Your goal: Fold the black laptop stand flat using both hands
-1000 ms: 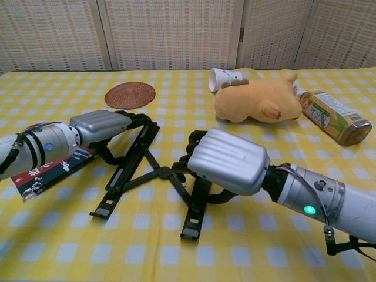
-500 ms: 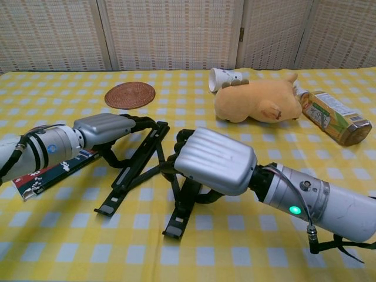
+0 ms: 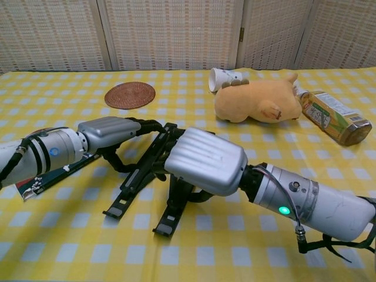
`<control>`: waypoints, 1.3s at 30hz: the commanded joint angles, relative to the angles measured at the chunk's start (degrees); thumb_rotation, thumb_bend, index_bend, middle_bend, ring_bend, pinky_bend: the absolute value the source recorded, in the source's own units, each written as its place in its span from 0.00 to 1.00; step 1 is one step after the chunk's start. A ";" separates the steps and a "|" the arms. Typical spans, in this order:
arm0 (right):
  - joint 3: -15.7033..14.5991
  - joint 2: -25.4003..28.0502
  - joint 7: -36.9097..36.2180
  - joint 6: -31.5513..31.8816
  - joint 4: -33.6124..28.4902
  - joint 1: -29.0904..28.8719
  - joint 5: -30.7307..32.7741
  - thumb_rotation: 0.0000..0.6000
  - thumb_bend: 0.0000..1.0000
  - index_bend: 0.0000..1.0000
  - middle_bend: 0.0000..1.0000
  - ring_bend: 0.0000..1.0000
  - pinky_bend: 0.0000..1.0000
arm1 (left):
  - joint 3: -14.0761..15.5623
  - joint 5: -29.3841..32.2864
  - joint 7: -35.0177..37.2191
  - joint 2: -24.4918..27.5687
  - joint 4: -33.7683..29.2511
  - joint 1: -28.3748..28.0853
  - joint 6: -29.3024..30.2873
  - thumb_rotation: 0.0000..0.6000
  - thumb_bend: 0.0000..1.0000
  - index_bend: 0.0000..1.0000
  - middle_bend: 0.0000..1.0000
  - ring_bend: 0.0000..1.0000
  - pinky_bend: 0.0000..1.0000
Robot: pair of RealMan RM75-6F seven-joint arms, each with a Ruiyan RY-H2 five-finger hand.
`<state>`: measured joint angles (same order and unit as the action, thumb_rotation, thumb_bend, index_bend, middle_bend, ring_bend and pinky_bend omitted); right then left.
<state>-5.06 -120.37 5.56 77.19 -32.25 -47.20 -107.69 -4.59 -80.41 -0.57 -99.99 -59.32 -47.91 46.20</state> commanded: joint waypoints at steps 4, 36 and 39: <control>-0.25 0.45 0.61 0.43 -1.47 -0.09 0.03 1.00 0.15 0.48 0.58 0.50 0.32 | -0.21 0.42 -0.81 1.05 -0.66 0.54 0.91 1.00 0.20 0.03 0.00 0.00 0.00; 9.54 27.94 24.19 -50.47 -47.55 -20.17 32.11 1.00 0.15 0.00 0.00 0.00 0.00 | -0.61 1.09 1.88 14.66 -11.12 10.34 13.36 1.00 0.20 0.01 0.00 0.00 0.00; 9.73 27.07 24.49 -50.95 -46.13 -21.25 32.89 1.00 0.15 0.00 0.00 0.00 0.00 | -0.71 1.13 2.49 14.75 -10.60 10.58 13.40 1.00 0.20 0.01 0.00 0.00 0.00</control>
<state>4.50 -92.89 29.86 26.52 -78.86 -67.99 -75.18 -5.27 -79.29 1.85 -85.27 -69.98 -37.39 59.58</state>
